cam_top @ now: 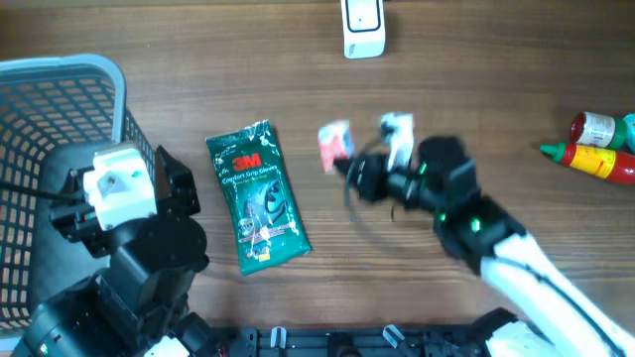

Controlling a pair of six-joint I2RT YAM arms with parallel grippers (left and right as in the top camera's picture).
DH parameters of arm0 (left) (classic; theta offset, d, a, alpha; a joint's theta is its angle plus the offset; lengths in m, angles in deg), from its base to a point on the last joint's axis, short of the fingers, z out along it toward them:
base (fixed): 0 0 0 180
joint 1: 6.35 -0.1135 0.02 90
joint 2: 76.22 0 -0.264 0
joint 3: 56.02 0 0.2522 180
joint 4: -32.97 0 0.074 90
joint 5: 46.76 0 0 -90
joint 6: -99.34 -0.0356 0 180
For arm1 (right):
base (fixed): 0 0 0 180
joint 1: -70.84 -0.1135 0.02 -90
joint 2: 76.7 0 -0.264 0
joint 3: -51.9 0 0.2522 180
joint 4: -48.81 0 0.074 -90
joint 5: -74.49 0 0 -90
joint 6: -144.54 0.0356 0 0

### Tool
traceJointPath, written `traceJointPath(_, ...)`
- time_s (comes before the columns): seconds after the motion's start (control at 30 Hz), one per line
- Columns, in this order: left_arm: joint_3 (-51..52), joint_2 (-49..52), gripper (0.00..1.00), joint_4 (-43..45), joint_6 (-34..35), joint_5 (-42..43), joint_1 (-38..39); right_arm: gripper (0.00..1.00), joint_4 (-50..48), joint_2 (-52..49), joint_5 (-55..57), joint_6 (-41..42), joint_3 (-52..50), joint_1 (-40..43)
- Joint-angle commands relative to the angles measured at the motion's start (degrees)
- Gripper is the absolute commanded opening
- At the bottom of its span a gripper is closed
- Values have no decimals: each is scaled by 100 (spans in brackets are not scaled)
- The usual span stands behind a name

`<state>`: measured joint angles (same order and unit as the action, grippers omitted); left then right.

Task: Scan the item barcode
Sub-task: 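Carry the tissue pack with the right gripper to the scanner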

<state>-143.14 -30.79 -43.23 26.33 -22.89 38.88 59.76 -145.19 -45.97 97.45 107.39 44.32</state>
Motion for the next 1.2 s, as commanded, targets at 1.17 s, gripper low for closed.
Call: traceJointPath(1.17,-4,-15,100,0,-28,11,-7,4,-5313,-8026,-2168,7573,5930,1714)
